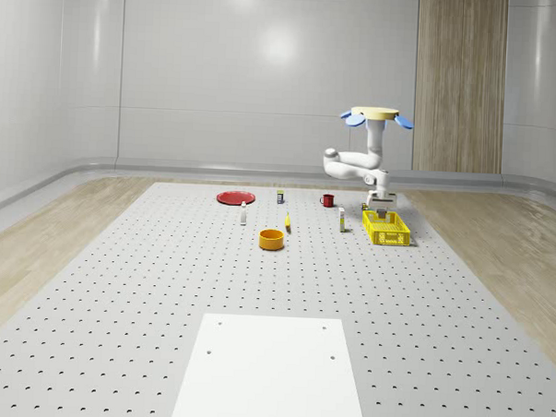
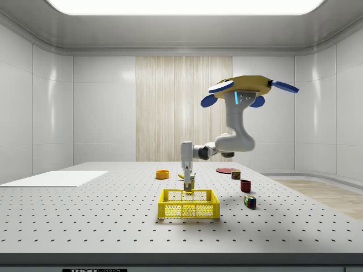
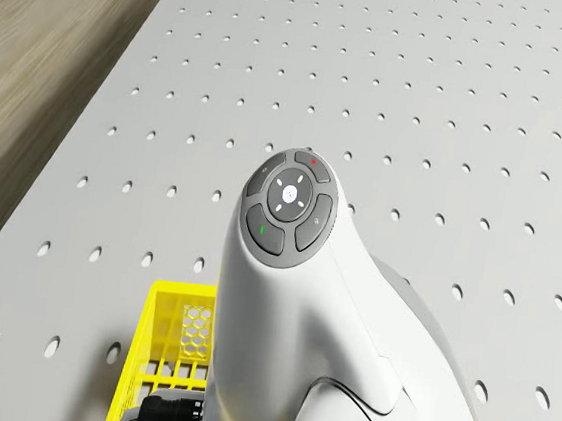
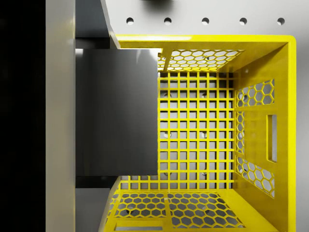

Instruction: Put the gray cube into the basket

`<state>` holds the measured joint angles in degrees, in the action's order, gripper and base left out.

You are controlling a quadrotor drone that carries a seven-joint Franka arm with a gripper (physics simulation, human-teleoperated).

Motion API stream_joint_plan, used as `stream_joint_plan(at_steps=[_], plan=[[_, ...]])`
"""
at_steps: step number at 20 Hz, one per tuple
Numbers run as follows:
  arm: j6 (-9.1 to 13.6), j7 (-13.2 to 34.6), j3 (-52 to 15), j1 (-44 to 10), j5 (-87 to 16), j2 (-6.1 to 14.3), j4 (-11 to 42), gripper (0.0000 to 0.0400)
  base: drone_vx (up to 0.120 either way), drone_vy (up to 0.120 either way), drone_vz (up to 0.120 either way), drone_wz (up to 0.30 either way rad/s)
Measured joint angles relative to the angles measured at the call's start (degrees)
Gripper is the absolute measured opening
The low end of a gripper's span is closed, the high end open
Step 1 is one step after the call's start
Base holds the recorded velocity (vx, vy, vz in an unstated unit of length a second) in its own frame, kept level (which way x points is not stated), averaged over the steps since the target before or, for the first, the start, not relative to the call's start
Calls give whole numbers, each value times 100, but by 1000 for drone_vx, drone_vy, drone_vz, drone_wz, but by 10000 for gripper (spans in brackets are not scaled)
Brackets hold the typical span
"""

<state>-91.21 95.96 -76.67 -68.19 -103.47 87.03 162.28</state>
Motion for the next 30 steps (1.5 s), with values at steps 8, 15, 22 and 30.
stream_joint_plan(at_steps=[8, 15, 22, 30], plan=[[-49, 8, 19, -13, -5, 44, -7, 250, 25, 35, 0, 0], [-249, 9, 469, -84, -418, 79, -118, 250, 0, 0, 0, 0], [-465, 9, 1001, -192, -915, 62, -301, 250, 0, 0, 0, 0], [-548, -3, 1287, -245, -1195, -1, -421, 353, 0, 0, 0, 0]])
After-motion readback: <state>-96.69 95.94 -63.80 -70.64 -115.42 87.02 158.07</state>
